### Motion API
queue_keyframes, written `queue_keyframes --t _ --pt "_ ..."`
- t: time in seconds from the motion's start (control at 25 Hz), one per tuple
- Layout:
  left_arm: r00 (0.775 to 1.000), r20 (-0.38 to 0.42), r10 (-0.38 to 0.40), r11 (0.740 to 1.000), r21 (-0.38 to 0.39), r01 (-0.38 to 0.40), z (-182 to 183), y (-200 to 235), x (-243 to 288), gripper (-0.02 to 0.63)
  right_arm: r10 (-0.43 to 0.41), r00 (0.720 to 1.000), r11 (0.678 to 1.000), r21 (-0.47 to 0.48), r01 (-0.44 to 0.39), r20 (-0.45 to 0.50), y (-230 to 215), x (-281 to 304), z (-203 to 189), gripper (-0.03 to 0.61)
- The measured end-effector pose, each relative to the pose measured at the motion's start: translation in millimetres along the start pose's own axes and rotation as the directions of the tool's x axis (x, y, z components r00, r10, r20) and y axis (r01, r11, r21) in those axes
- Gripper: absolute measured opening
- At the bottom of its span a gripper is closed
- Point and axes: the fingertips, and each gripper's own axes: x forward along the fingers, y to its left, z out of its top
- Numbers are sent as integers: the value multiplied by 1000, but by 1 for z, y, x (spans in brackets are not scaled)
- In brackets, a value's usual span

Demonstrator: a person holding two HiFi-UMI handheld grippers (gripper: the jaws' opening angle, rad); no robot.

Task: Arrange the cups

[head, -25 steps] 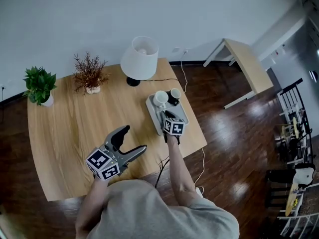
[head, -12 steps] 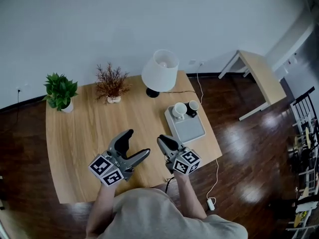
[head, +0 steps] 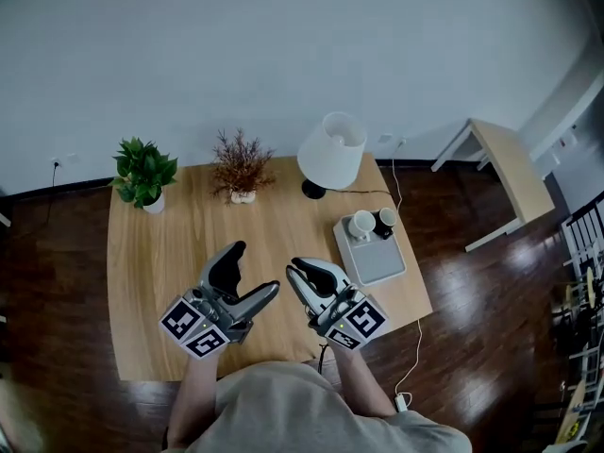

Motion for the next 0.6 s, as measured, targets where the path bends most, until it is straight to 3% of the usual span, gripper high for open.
queue_keyframes --t 0.16,0.6 --pt "1000 -6 12 1000 23 -12 1 2 -4 416 20 1000 999 -44 -20 -9 9 15 9 57" --pt "1000 -9 -25 996 89 26 9 -10 -15 416 32 999 998 -54 -33 -10 20 15 16 57"
